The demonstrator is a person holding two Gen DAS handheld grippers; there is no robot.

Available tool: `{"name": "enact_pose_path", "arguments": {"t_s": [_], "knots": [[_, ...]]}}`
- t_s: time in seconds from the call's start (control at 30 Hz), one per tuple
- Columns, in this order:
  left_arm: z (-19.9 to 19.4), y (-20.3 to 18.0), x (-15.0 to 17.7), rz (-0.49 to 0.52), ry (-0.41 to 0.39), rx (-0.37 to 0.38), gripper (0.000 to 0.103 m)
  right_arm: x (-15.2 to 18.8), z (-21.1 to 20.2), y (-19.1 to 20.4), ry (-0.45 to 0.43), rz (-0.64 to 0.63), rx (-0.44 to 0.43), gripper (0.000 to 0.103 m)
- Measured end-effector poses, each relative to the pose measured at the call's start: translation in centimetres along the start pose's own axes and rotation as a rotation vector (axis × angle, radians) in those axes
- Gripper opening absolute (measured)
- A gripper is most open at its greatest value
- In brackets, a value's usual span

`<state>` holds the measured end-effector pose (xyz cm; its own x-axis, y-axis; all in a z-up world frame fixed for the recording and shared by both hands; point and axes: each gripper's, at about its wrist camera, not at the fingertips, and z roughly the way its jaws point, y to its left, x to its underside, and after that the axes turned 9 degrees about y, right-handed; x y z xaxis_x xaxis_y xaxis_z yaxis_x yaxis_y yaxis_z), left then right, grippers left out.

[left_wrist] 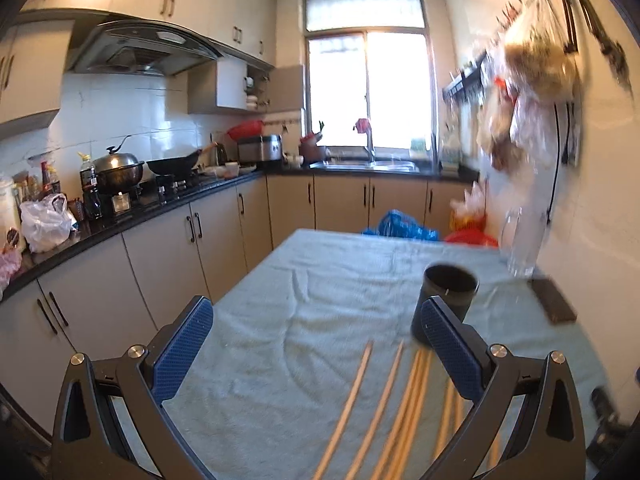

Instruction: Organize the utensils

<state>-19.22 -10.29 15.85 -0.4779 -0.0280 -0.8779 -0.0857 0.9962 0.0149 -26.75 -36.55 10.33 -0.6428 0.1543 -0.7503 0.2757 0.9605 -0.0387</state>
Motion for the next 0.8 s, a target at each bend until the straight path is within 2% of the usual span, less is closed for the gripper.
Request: {"name": "enact_pose_path", "arguments": {"t_s": [0.2, 0.3, 0.5, 0.67, 0.8], "knots": [[-1.9, 0.5, -0.5, -0.049, -0.058, -0.049, 0.103, -0.3, -0.3, 0.5, -0.006, -0.054, -0.017, 0.099], [-3.1, 1.4, -0.1, -0.054, -0.076, -0.05, 0.103, 0.1, -0.8, 1.2, -0.001, -0.084, -0.036, 0.099], [-5.0, 3.9, 1.3, -0.039, -0.089, -0.04, 0.103, 1.6, -2.7, 2.7, 0.003, -0.101, -0.01, 0.099], [-5.1, 6.2, 2.9, -0.022, -0.052, 0.005, 0.103, 3.1, -4.1, 4.3, 0.047, -0.081, 0.035, 0.099], [-4.2, 7.6, 4.9, 0.031, 0.007, 0.035, 0.103, 4.2, -5.4, 5.8, 0.076, -0.091, 0.086, 0.099]]}}
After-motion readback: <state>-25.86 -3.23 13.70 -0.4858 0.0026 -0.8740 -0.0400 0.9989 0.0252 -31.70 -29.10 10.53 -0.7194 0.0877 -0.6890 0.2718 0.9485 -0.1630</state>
